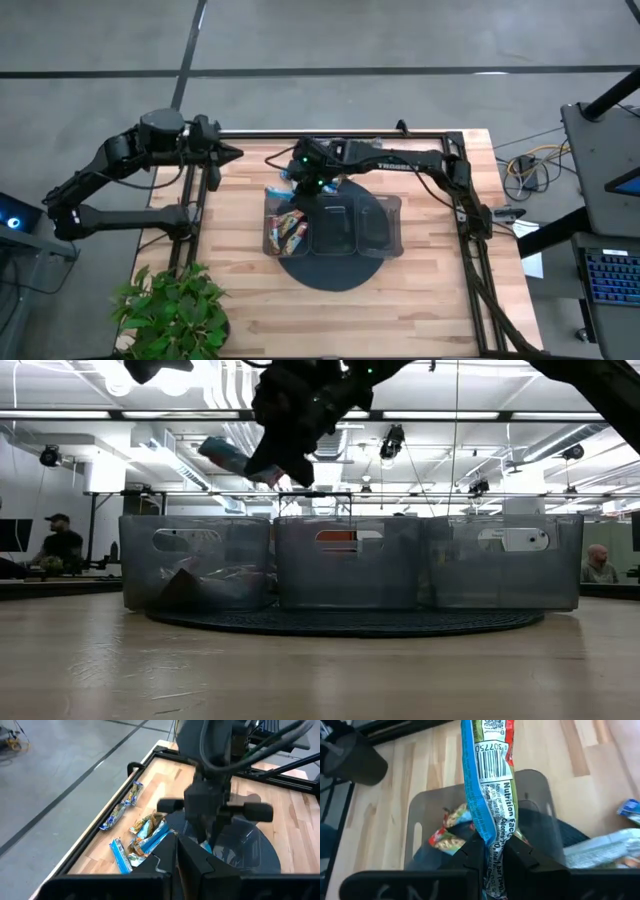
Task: Pick and place Granola Bars by type
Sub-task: Put the red granola bar into the left black bin
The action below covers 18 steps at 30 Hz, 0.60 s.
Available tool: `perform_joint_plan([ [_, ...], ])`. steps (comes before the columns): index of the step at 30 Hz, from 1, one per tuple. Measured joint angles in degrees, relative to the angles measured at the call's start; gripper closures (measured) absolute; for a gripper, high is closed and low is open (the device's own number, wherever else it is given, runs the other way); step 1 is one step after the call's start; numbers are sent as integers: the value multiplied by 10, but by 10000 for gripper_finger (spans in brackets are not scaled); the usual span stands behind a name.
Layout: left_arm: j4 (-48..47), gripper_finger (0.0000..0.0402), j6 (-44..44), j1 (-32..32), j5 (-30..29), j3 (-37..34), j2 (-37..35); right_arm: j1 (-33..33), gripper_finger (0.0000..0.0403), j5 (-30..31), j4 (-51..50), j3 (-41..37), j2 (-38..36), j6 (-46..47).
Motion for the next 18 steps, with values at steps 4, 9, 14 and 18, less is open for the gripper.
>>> perform_joint_plan([
  [4,-11,402,1,0,0,0,-16,9,367,0,32,-32,0,19],
  [9,-51,402,0,0,22,0,-36,16,367,0,66,-61,0,40],
  [14,-128,401,-18,0,56,0,-43,19,367,0,71,-59,5,42],
  [18,-178,402,-24,0,74,0,-44,18,367,0,79,-52,15,43],
])
